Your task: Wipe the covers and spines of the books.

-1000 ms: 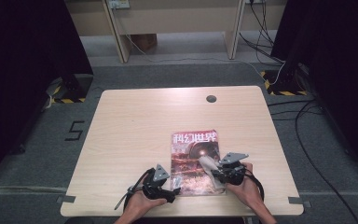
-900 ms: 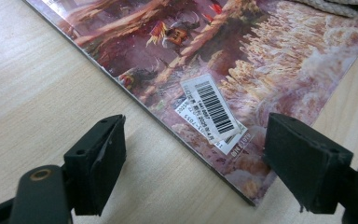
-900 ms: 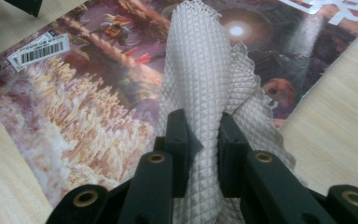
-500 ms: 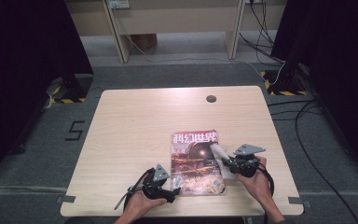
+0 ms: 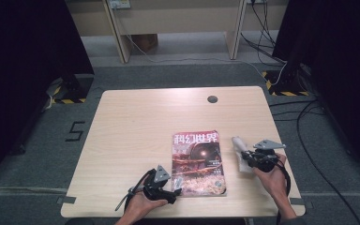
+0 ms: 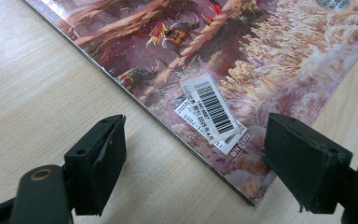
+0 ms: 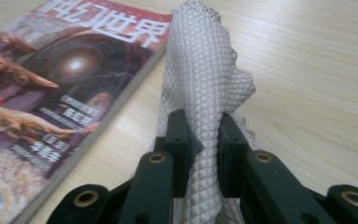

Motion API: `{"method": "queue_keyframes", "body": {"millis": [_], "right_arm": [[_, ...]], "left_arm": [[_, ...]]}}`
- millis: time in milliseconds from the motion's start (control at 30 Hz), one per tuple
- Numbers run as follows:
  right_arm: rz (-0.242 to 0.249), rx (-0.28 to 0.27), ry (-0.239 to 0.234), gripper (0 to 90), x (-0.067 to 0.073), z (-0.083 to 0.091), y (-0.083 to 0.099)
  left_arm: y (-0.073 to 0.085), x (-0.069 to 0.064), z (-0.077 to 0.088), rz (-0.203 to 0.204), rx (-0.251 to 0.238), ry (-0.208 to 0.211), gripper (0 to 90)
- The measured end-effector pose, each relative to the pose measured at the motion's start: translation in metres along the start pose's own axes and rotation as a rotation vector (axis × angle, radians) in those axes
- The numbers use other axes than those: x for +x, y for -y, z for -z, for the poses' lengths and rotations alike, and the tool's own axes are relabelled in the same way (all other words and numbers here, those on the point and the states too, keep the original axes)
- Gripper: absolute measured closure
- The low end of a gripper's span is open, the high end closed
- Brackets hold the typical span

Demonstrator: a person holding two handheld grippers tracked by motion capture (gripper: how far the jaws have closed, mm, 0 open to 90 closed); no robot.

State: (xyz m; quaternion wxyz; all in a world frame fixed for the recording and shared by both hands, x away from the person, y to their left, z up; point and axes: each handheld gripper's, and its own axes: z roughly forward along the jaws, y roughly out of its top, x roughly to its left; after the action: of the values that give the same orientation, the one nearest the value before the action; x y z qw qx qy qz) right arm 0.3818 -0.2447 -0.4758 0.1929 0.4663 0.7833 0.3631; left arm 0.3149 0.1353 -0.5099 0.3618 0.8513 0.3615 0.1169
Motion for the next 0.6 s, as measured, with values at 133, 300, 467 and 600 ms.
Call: {"method": "queue_keyframes", "body": {"millis": [133,300,467,600], "right_arm": [[-0.023,0.010,0.017,78.7,-0.008,0.000,0.003],[-0.038,0.029,0.032,78.6,-0.017,-0.002,0.006],[-0.043,0.045,0.045,78.6,-0.020,-0.004,0.007],[-0.054,0.056,0.060,78.5,-0.026,-0.006,0.009]], "left_arm": [[0.000,0.000,0.000,0.006,-0.004,-0.001,20.2],[0.000,0.000,0.000,0.002,-0.003,0.003,20.3],[0.000,0.000,0.000,0.001,-0.005,-0.002,20.3],[0.000,-0.001,0.000,0.001,-0.005,-0.003,20.3]]}}
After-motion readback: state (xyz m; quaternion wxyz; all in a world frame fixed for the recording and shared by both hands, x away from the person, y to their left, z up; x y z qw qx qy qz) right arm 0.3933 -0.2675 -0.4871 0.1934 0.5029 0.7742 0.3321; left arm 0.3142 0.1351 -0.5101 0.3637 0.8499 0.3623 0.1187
